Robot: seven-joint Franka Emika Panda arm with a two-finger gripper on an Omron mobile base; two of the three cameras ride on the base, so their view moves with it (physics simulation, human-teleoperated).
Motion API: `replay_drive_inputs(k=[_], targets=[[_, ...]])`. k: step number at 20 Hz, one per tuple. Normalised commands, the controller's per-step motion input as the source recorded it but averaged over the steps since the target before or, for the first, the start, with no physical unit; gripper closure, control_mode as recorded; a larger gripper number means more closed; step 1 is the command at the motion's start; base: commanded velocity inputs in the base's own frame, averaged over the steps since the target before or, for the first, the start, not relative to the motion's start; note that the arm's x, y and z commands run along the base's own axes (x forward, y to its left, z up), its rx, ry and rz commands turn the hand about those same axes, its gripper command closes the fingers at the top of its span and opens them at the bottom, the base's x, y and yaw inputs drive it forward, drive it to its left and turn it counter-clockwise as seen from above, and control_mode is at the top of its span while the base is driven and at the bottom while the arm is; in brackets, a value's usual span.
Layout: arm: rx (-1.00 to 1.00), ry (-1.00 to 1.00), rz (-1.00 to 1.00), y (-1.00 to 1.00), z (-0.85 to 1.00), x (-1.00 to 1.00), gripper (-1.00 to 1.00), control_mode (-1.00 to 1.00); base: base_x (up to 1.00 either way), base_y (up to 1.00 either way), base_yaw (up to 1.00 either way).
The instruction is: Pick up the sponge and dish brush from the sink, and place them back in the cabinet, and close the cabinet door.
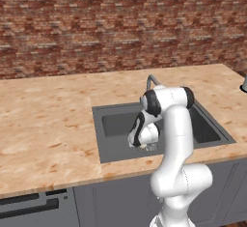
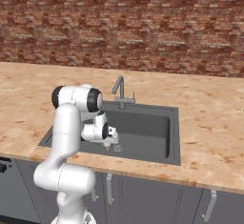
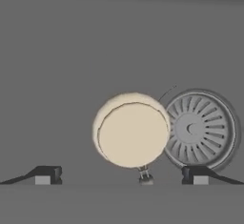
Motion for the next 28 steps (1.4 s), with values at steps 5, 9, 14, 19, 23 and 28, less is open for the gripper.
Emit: replay_drive_inputs(k=[5, 9, 14, 19, 23, 28], targets=[[0.00, 0.00, 0.00, 0.00, -0.19, 0.21, -1.00, -1.00, 0.00, 0.00, 0.00], [0.00, 0.00, 0.00, 0.00, -0.17, 0.25, -1.00, -1.00, 0.00, 0.00, 0.00], [0.00, 0.00, 0.00, 0.00, -0.14, 0.27, -1.00, -1.00, 0.00, 0.00, 0.00], [0.00, 0.00, 0.00, 0.00, -0.17, 0.20, -1.00, -1.00, 0.00, 0.00, 0.00], [0.00, 0.15, 0.00, 0.00, -0.24, 0.00, -1.00, -1.00, 0.00, 0.00, 0.00], [0.00, 0.20, 0.00, 0.00, -0.22, -0.01, -1.00, -1.00, 0.00, 0.00, 0.00]])
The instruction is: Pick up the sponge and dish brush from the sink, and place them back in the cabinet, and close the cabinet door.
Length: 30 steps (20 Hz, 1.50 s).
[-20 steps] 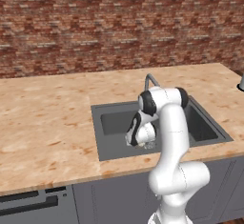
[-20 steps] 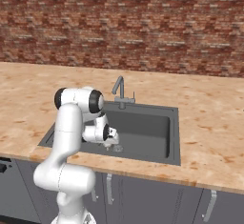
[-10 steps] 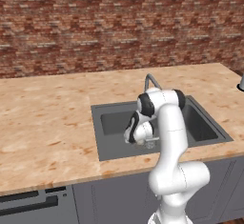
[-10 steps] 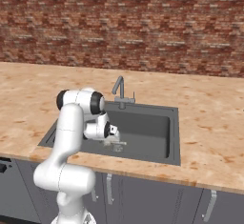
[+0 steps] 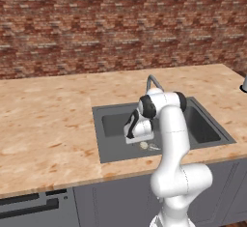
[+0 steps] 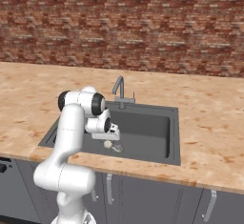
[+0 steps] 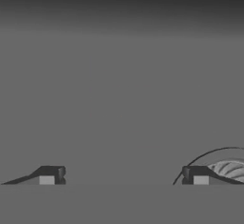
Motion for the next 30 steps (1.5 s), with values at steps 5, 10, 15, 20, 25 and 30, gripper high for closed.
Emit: replay_drive_inputs(k=[5, 10, 15, 20, 25, 30], targets=[[0.00, 0.07, 0.00, -0.04, -0.09, -0.01, -1.00, -1.00, 0.00, 0.00, 0.00], [0.00, 0.01, 0.00, -0.08, 0.00, -0.01, -1.00, -1.00, 0.00, 0.00, 0.00], [0.00, 0.00, 0.00, -0.11, -0.01, -0.18, -1.00, -1.00, 0.00, 0.00, 0.00], [0.00, 0.00, 0.00, -0.09, -0.07, -0.30, -1.00, -1.00, 0.00, 0.00, 0.00], [0.00, 0.00, 0.00, -0.01, -0.03, -0.28, -1.00, -1.00, 0.00, 0.00, 0.00], [0.00, 0.00, 0.00, -0.01, 0.00, -0.20, -1.00, -1.00, 0.00, 0.00, 0.00]])
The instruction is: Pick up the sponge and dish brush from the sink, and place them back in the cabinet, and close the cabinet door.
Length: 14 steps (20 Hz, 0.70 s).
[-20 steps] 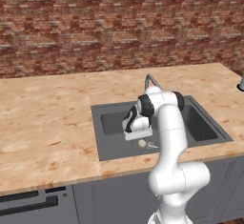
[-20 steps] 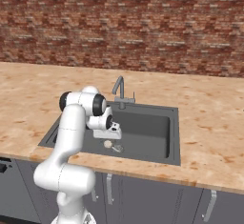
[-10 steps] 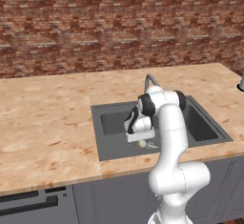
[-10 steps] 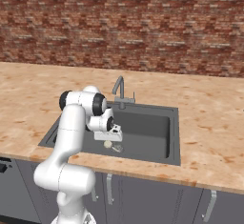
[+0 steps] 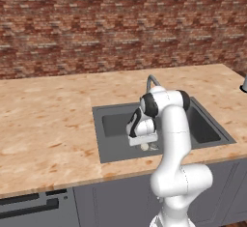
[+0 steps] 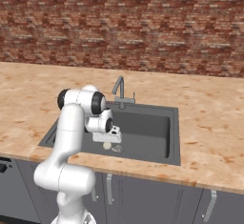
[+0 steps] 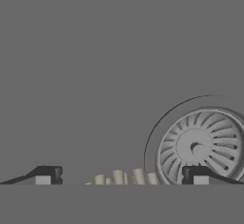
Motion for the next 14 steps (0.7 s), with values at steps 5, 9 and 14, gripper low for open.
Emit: replay_drive_inputs(k=[5, 9, 14], targets=[[0.00, 0.00, 0.00, -0.04, 0.00, -0.13, -1.00, -1.00, 0.00, 0.00, 0.00], [0.00, 0.00, 0.00, -0.14, -0.05, -0.10, -1.00, -1.00, 0.00, 0.00, 0.00], [0.00, -0.02, 0.00, -0.16, -0.04, -0.02, -1.00, -1.00, 0.00, 0.00, 0.00]])
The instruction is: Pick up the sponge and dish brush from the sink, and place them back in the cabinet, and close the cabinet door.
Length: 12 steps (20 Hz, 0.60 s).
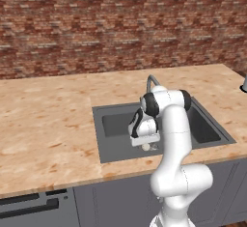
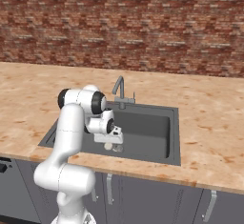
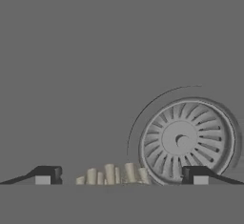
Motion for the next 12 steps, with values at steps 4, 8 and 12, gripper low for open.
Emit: replay_drive_inputs(k=[4, 8, 12], targets=[[0.00, -0.11, 0.00, -0.01, 0.04, 0.00, -1.00, -1.00, 0.00, 0.00, 0.00], [0.00, -0.10, 0.01, 0.00, 0.10, 0.00, -1.00, -1.00, 0.00, 0.00, 0.00], [0.00, -0.05, 0.00, 0.00, 0.05, -0.07, -1.00, -1.00, 0.00, 0.00, 0.00]])
